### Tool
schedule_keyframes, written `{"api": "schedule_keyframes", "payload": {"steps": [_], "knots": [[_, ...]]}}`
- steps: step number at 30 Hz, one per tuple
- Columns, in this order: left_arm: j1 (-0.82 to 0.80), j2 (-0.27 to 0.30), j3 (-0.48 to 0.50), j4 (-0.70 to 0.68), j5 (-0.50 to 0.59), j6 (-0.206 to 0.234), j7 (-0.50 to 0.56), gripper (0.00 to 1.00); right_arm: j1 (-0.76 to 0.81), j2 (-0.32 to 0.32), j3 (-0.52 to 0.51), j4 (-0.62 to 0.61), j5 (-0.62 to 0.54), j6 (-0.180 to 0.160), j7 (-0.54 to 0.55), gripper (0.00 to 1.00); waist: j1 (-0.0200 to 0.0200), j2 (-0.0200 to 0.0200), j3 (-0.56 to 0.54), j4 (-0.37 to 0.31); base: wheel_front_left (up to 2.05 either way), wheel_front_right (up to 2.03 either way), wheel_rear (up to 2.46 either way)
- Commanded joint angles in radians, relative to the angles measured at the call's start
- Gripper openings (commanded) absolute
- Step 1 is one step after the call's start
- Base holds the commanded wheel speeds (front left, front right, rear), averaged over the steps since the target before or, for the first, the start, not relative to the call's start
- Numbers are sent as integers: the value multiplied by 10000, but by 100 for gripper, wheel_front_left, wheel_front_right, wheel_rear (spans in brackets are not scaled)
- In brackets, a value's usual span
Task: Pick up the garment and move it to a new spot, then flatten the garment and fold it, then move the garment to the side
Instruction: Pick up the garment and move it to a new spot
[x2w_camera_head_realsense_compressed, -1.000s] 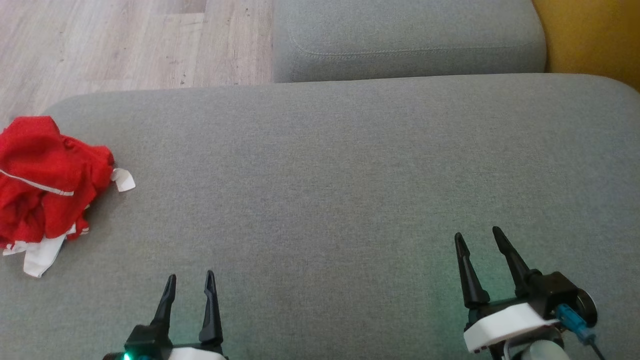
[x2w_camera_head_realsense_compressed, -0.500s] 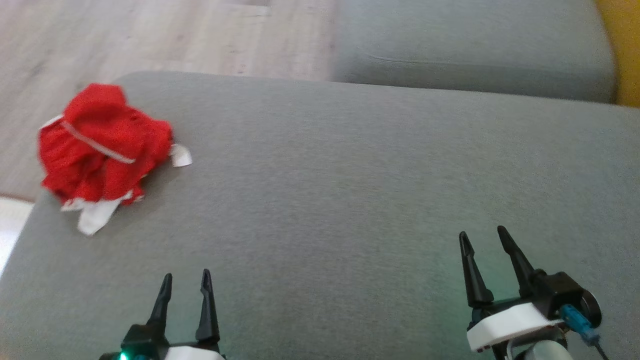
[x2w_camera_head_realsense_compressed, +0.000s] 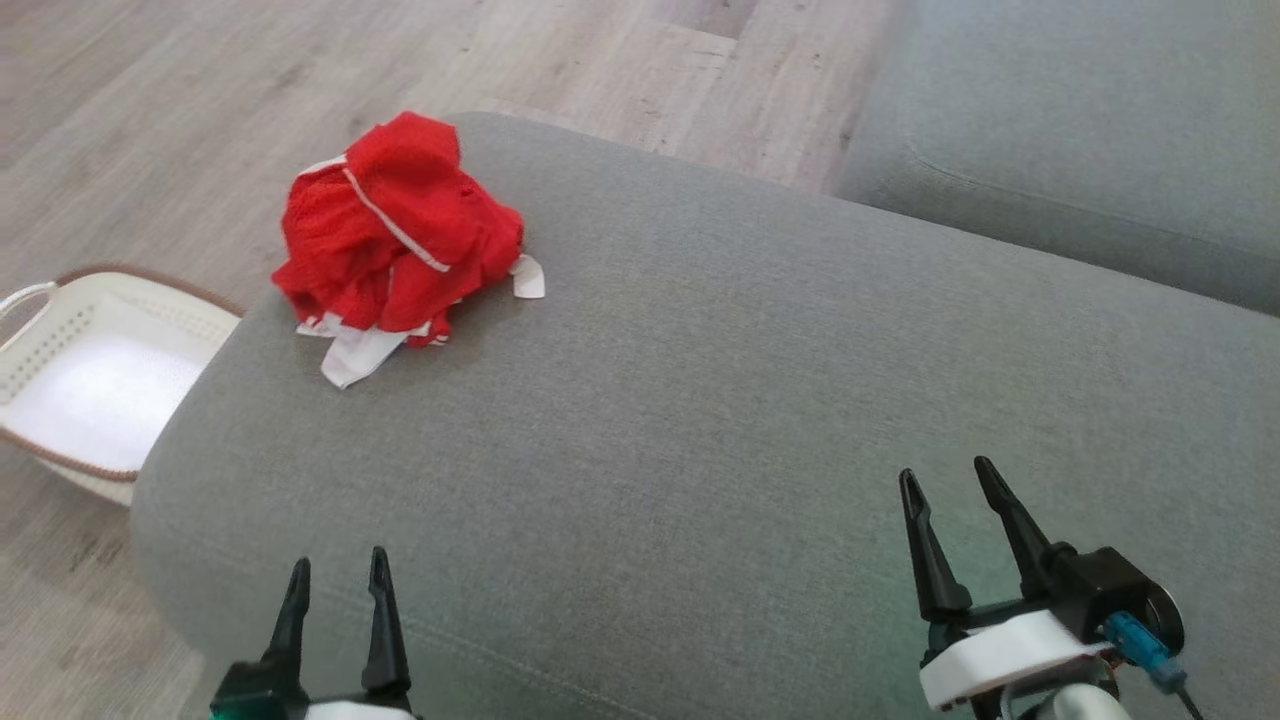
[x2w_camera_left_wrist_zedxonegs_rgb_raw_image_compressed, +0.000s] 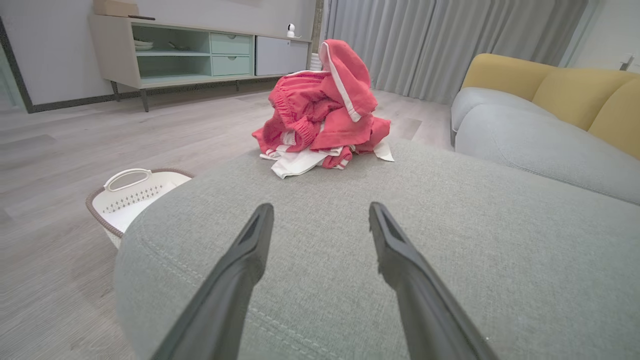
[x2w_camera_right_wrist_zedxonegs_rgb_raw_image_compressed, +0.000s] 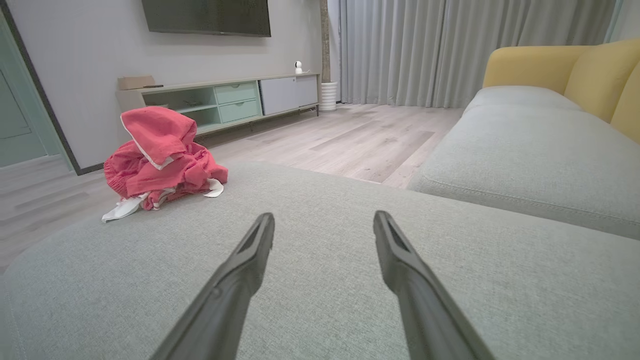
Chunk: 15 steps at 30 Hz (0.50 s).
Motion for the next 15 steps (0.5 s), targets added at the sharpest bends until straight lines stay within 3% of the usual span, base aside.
{"api": "schedule_keyframes", "payload": {"steps": [1, 10, 15], "knots": [[-168, 32, 357, -325, 67, -29, -97, 100, -153, -91, 247, -286, 97, 77, -111, 100, 0, 0, -30, 223, 0, 0, 0], [-137, 32, 424, -412, -2, -27, -97, 100, -139, -91, 271, -343, 19, 77, -111, 100, 0, 0, 164, 317, 0, 0, 0], [-517, 322, 1137, -1105, 56, 166, -97, 100, -226, -91, 162, -499, -183, 77, -111, 100, 0, 0, 574, 220, 0, 0, 0]]}}
